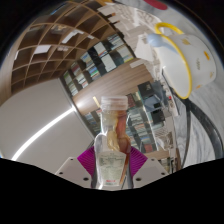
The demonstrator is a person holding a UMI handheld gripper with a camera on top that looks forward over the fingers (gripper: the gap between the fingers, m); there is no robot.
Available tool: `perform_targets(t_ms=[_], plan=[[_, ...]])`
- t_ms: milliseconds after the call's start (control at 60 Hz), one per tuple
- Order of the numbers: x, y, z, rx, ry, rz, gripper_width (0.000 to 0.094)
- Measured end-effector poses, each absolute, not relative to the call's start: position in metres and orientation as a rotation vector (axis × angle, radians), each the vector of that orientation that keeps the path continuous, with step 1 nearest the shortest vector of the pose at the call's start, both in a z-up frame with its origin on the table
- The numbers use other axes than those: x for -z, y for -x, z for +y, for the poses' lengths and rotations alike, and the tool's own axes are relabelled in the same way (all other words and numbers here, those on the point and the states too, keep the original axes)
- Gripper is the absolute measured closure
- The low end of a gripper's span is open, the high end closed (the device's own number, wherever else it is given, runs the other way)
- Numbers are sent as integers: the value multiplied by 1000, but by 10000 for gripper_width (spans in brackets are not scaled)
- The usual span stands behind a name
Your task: Pour water
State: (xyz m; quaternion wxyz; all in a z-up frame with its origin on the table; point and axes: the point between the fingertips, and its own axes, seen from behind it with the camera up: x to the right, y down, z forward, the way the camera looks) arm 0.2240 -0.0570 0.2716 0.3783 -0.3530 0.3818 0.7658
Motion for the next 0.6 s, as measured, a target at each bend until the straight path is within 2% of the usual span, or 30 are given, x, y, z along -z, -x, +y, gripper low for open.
perform_targets(t_ms=[150, 167, 333, 417, 467, 500, 600], plan=[[-229, -246, -33, -2010, 834, 1175, 527], [-221, -254, -49, -2023, 823, 1188, 527], [-220, -244, -33, -2012, 882, 1192, 526], [-234, -245, -46, -1969, 940, 1113, 525], [-255, -246, -63, -1890, 1013, 1037, 526], [-264, -242, -42, -1804, 1068, 963, 527], [-302, -261, -55, -1474, 1214, 706, 529]])
